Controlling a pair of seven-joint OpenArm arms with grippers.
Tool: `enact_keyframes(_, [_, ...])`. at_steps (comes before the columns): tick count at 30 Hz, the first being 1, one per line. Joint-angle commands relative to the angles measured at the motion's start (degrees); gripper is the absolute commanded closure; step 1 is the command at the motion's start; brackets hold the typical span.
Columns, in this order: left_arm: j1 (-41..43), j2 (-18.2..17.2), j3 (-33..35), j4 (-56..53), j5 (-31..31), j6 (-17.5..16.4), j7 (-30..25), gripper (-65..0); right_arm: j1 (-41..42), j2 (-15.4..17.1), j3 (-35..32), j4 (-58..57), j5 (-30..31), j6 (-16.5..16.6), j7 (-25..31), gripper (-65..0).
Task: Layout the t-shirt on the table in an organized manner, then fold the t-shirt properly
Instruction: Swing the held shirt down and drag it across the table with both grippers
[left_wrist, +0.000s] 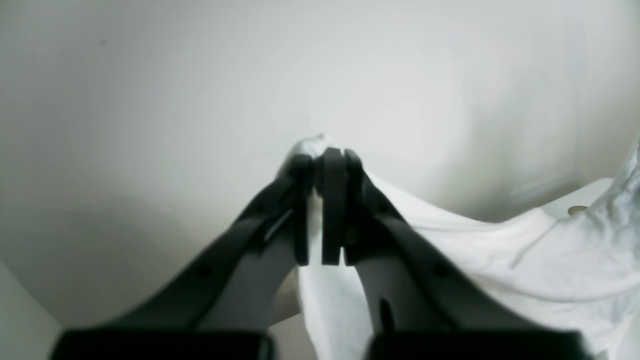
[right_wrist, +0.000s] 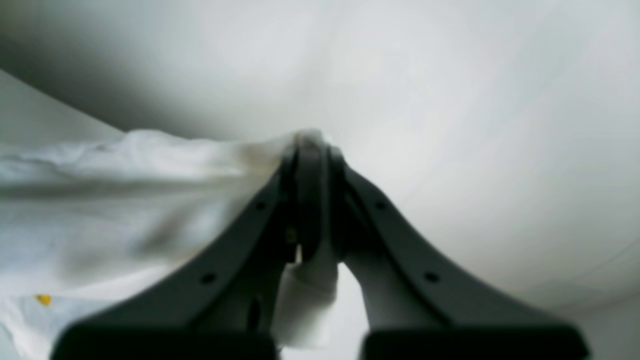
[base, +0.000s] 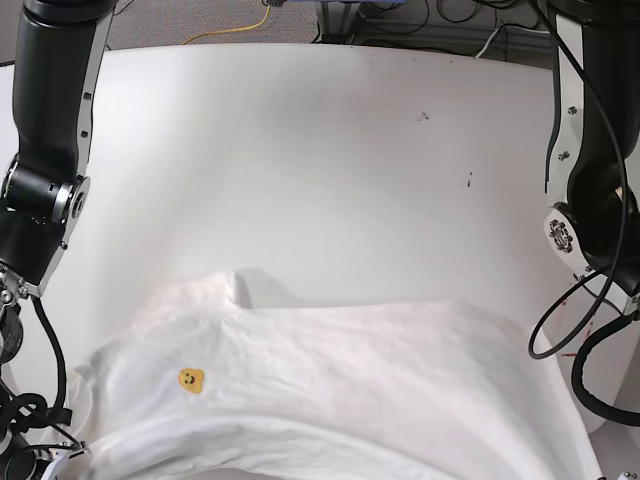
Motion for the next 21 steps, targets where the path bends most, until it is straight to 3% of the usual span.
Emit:
enact_keyframes(1, [-2.6, -0.3, 0.1, 0.6, -1.0, 0.3, -2.5, 0.0, 1.7, 0.5, 0.3, 1.8, 0.4, -0.4, 2.1, 0.0])
enact_keyframes(11, [-0.4, -0.2, 0.2, 0.8, -1.3, 0.3, -2.2, 0.0, -1.9, 0.5, 3.1, 5.9, 0.4, -0.4, 1.9, 0.0])
enact_keyframes(14, [0.7, -0.2, 0.2, 0.8, -1.5, 0.2, -2.2, 0.0, -2.8, 0.5, 3.3, 7.6, 0.4, -0.4, -0.4, 0.0])
enact_keyframes(21, [8.6, -0.4, -1.1, 2.1, -5.0, 0.2, -2.0, 0.0, -11.0, 0.2, 4.1, 16.2, 0.4, -0.4, -3.2, 0.0])
